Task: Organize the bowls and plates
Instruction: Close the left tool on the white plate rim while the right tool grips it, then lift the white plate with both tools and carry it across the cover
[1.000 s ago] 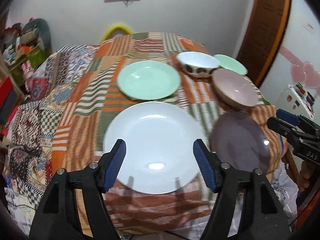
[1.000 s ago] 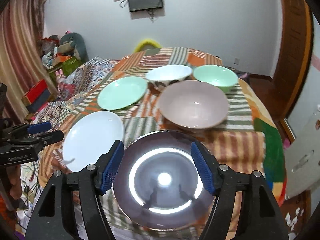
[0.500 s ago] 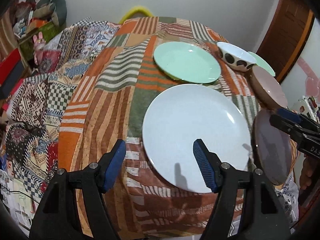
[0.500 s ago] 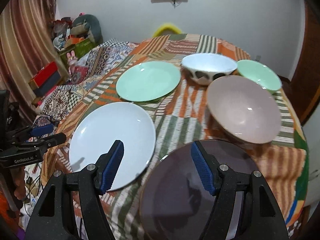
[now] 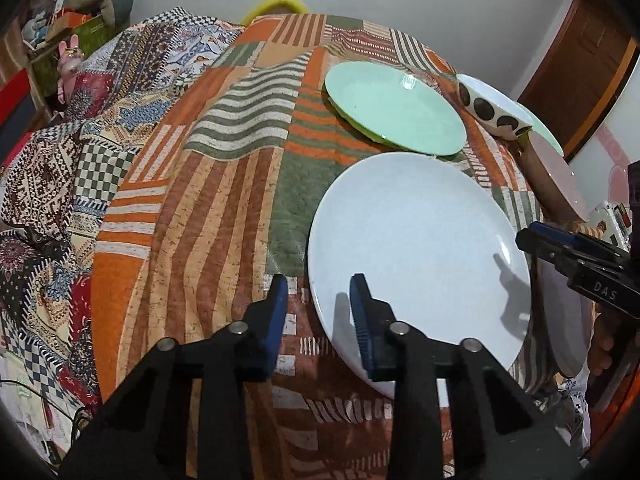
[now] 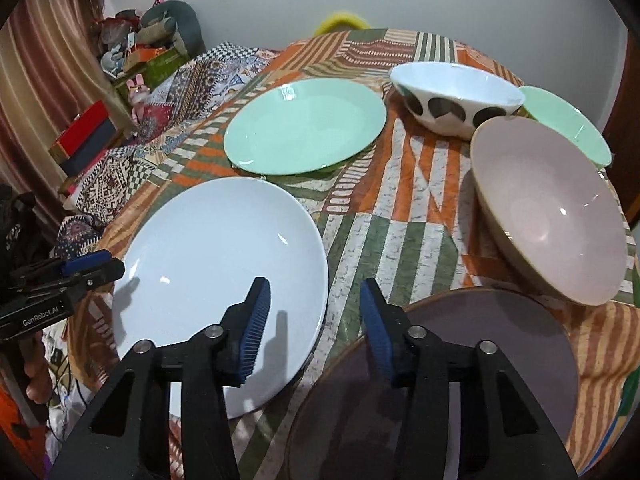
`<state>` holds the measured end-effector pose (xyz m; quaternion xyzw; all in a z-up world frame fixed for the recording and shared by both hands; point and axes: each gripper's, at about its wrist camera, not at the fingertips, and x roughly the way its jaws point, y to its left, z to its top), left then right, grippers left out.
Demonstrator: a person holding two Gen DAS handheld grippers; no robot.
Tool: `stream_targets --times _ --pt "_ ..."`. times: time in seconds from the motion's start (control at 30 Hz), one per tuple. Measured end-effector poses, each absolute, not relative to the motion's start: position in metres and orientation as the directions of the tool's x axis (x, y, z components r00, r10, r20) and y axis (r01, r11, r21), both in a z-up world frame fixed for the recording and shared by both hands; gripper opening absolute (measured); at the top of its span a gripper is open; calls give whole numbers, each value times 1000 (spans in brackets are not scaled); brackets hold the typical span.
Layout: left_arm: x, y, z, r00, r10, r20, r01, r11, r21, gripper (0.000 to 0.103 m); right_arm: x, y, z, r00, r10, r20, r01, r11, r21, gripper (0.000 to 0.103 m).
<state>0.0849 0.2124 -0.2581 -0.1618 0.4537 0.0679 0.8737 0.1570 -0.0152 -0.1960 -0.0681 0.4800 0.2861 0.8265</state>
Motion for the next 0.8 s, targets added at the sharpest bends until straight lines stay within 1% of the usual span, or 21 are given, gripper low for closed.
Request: stream_targets --times 0.03,0.1,0.17,0.37,0.5,0.63,0.73,0.8 --pt "86 212 -260 577 -27 -816 -266 939 -219 29 158 -15 -198 371 405 -836 -538 827 162 38" --pt "87 213 -264 573 -31 -819 -263 939 -219 26 161 -15 -201 360 399 -843 -533 830 165 32" --pt "88 213 -268 569 -47 -821 -257 938 -232 23 164 -15 -204 347 400 -848 -526 832 178 30" --pt "90 216 -272 575 -89 -813 -252 926 -280 23 168 -16 -207 329 409 -851 -527 827 193 27" --pt "91 219 -274 579 -111 -808 -254 917 -308 23 167 -10 -209 319 407 -856 -547 817 185 26" --pt "92 214 -275 571 -119 -813 -243 920 -306 22 166 -3 -213 319 399 -860 -558 812 170 26" --pt "91 211 -274 565 -98 -819 -247 927 -281 22 166 -5 -211 333 391 -858 -552 818 158 22" --pt "90 211 -273 561 -100 -821 -255 923 -287 22 168 -9 -209 319 406 -856 -543 819 186 19"
